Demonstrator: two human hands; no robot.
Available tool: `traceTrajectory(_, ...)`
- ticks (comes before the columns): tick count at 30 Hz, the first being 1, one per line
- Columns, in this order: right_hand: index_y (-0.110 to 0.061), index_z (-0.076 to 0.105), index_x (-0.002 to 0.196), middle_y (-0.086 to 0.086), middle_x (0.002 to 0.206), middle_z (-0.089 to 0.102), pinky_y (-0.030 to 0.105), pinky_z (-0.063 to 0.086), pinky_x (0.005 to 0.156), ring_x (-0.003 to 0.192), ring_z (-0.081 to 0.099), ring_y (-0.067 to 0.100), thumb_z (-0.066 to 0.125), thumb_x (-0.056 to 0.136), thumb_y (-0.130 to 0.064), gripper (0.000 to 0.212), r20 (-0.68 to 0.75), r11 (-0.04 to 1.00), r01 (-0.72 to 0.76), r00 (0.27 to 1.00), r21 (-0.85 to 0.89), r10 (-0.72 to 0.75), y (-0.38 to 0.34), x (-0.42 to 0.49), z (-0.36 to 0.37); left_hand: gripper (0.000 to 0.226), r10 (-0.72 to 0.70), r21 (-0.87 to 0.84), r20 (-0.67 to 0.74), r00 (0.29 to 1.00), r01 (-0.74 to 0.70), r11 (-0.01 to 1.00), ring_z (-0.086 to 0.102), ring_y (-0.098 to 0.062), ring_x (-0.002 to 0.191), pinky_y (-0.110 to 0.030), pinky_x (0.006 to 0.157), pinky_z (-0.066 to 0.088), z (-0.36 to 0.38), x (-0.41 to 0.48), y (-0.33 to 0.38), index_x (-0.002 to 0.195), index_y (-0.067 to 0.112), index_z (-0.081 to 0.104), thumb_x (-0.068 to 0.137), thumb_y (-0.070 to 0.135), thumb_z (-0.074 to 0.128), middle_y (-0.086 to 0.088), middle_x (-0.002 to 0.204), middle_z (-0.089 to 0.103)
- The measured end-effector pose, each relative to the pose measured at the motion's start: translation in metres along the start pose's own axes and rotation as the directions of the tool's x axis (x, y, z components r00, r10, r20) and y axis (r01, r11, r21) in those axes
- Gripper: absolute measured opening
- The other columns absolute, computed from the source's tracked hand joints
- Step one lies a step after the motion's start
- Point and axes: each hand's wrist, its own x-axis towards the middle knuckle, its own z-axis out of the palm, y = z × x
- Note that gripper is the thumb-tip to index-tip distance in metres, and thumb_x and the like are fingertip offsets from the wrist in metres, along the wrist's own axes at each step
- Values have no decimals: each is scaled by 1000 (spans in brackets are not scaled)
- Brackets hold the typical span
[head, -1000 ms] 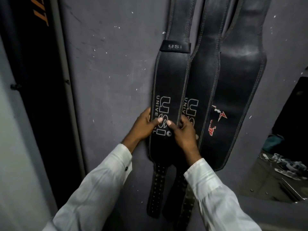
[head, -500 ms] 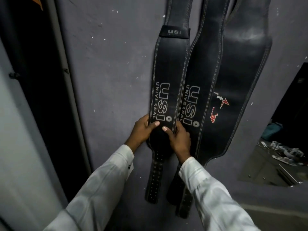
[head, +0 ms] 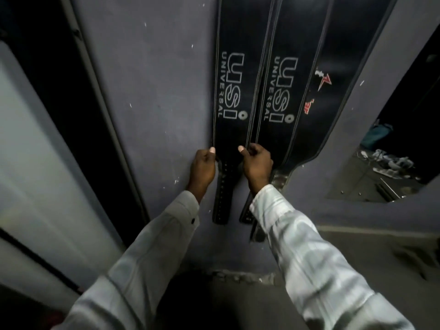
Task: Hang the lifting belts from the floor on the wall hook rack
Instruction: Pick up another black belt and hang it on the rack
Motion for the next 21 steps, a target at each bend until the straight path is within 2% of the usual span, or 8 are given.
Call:
traceTrajectory(2, -9, 68, 118, 10, 109, 73, 20, 39, 81, 104, 66, 25, 73, 88, -32, 38, 36, 996, -88, 995, 3, 88, 18, -19, -3, 34, -94, -58, 41, 995, 96, 994, 67, -28, 89, -45, 86, 57, -1, -25, -17, 91, 17, 53, 99, 49, 45, -1, 85, 61)
traceTrajectory(4, -9, 61, 122, 12, 112, 69, 27, 43, 88, 105, 63, 25, 71, 90, -28, 39, 78, 988, -156, 985, 14, 154, 37, -42, -7, 25, -185, -164, 144, 972, 208, 964, 66, -27, 87, -46, 83, 58, -3, -58, -29, 97, 18, 52, 102, 42, 45, -3, 94, 60)
traceTrajectory(7, -8, 61, 107, 11, 101, 65, 30, 45, 87, 95, 60, 23, 68, 90, -22, 23, 131, 974, -223, 967, 30, 217, 73, -82, -18, 32, -290, -227, 246, 925, 346, 911, 64, -32, 95, -40, 71, 58, -5, -106, -50, 124, 9, 49, 103, 34, 46, -11, 110, 56)
traceTrajectory(10, -21, 58, 81, 9, 90, 65, 36, 48, 83, 85, 59, 23, 67, 82, -29, 12, 213, 951, -308, 932, 32, 294, 115, -132, -39, 28, -348, -225, 227, 909, 397, 890, 64, -25, 84, -34, 63, 56, -6, -162, -75, 121, 9, 50, 103, 31, 47, -10, 104, 58)
traceTrajectory(14, -26, 62, 71, 11, 86, 73, 45, 56, 79, 82, 68, 29, 64, 73, -38, 12, 358, 912, -411, 849, -16, 389, 167, -205, -74, 29, -472, -236, 166, 866, 499, 834, 65, -24, 77, -31, 54, 57, -6, -246, -121, 123, 5, 54, 102, 26, 50, -15, 105, 62)
traceTrajectory(17, -38, 63, 64, 13, 82, 74, 52, 57, 86, 86, 71, 36, 60, 59, -50, 14, 416, 895, -431, 797, -114, 437, 220, -257, -90, 14, -614, -241, 187, 767, 641, 728, 63, -24, 70, -30, 48, 55, -7, -318, -153, 107, 12, 56, 103, 20, 44, -12, 92, 61)
traceTrajectory(19, -37, 61, 63, 15, 82, 72, 54, 56, 87, 87, 70, 37, 57, 52, -52, 19, 444, 870, -464, 752, -167, 487, 253, -294, -97, 19, -680, -228, 186, 709, 705, 672, 59, -22, 66, -26, 46, 54, -10, -368, -171, 91, 19, 54, 104, 18, 40, -7, 82, 59)
traceTrajectory(21, -29, 60, 65, 8, 75, 68, 50, 56, 85, 82, 68, 29, 61, 51, -47, 23, 474, 842, -492, 700, -221, 534, 258, -337, -112, 21, -729, -215, 176, 662, 748, 627, 58, -20, 66, -27, 50, 53, -16, -415, -192, 88, 22, 51, 104, 17, 38, -5, 83, 58)
